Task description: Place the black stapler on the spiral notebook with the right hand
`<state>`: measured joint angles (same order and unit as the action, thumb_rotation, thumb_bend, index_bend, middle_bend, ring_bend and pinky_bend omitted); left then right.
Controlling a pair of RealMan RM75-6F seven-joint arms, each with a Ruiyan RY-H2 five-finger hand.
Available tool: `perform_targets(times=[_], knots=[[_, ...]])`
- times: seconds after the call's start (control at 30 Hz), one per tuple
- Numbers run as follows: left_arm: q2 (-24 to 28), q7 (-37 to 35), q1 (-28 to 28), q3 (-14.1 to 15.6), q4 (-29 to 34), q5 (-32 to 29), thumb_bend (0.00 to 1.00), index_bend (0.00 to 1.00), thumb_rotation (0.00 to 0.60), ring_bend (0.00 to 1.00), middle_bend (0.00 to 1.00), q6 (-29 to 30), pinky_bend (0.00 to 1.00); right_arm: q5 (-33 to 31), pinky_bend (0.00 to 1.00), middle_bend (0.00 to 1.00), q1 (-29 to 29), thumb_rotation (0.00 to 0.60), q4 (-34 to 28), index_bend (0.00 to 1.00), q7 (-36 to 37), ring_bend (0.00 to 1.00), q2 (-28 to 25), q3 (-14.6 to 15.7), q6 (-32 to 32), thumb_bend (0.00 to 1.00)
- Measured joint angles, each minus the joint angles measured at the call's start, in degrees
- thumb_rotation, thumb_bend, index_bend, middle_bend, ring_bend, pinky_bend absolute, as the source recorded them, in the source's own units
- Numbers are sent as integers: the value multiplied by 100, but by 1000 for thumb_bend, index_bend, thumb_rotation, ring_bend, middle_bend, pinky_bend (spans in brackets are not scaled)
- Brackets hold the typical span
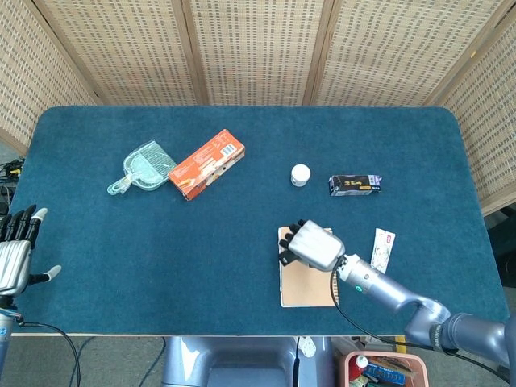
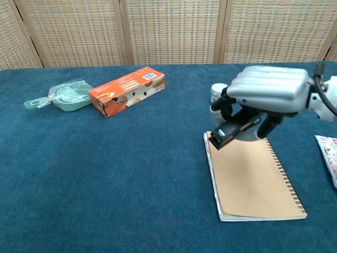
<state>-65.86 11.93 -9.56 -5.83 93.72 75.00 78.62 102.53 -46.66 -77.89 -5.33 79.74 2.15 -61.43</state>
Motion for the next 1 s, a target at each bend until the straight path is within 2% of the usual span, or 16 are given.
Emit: perform_targets(times=[0.17, 0.53, 0.6, 0.67, 0.7, 0.73, 0.8, 0.87, 0.9, 1.0], knots=[[-19, 59, -15, 23, 13, 13, 35, 0, 600, 0, 0, -15, 0, 828, 546, 585, -39, 600, 362, 554, 407, 427, -97, 449, -399, 434], [-75, 154, -52, 22, -13, -103, 35, 0, 600, 0, 0, -91, 0, 1445, 549, 585, -359, 600, 1305, 554, 947, 427, 278, 887, -360, 434], [-78, 162, -53, 18, -16, -113, 35, 0, 600, 0, 0, -89, 0, 1498, 550, 561, -381, 600, 1447, 547, 965, 426, 338, 951, -330, 406], [-83, 169, -56, 20, -18, -118, 35, 0, 600, 0, 0, -93, 0, 1549, 540, 450, -397, 600, 1571, 483, 948, 370, 386, 998, -311, 259], [-84, 171, -59, 21, -18, -121, 35, 0, 600, 0, 0, -99, 0, 1566, 505, 374, -399, 600, 1622, 423, 916, 307, 402, 1005, -315, 166], [-84, 174, -62, 21, -17, -128, 35, 0, 600, 0, 0, -105, 0, 1580, 466, 320, -398, 600, 1663, 376, 864, 254, 417, 1004, -325, 115], [-83, 174, -64, 19, -14, -139, 35, 0, 600, 0, 0, -108, 0, 1628, 290, 135, -399, 600, 1773, 194, 662, 84, 448, 996, -357, 20], [-77, 172, -62, 17, -12, -145, 35, 0, 600, 0, 0, -101, 0, 1676, 160, 26, -399, 600, 1891, 78, 367, 8, 467, 989, -366, 0], [-75, 170, -61, 17, -10, -147, 35, 0, 600, 0, 0, -100, 0, 1686, 111, 4, -398, 600, 1930, 45, 229, 0, 467, 988, -349, 0], [-63, 162, -60, 20, 5, -154, 35, 0, 600, 0, 0, -105, 0, 1675, 55, 0, -388, 600, 1950, 23, -237, 0, 416, 976, -204, 0]])
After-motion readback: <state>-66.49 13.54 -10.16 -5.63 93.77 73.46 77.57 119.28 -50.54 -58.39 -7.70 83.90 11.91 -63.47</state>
